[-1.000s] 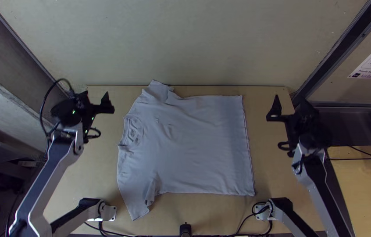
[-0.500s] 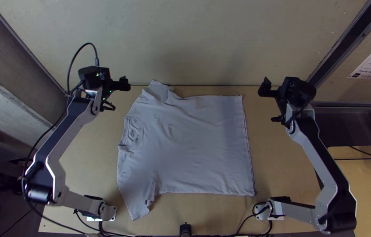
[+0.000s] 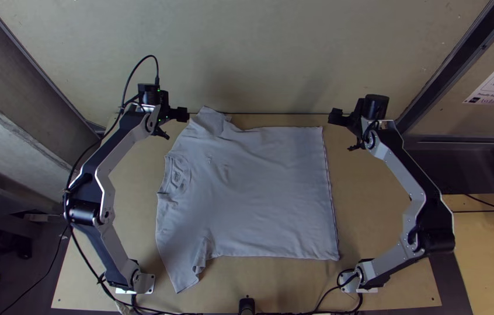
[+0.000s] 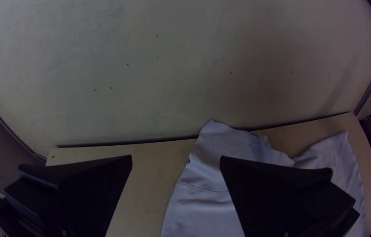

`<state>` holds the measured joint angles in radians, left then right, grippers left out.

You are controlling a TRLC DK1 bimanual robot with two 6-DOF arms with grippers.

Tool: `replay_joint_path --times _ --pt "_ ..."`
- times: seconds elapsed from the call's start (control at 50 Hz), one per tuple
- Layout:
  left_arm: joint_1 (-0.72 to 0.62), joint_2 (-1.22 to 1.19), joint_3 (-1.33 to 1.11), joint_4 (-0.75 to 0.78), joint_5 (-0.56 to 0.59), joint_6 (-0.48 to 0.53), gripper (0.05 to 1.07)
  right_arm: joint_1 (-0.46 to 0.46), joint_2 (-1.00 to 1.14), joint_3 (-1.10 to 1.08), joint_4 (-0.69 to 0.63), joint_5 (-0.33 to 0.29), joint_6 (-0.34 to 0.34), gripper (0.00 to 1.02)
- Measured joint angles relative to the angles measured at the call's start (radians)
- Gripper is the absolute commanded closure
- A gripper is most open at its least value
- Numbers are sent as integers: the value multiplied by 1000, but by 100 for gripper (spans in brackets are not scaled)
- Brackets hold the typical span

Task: Fold the t-shirt

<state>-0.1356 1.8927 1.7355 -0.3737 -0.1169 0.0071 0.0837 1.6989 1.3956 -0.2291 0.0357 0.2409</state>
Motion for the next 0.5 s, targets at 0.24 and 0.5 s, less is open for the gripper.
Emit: replay_joint_path --times 0.24,0.5 --pt "0 181 206 -110 11 -18 25 -1 55 1 -29 -10 67 4" --pt "0 359 419 -204 11 -54 24 1 56 1 -77 -10 93 4"
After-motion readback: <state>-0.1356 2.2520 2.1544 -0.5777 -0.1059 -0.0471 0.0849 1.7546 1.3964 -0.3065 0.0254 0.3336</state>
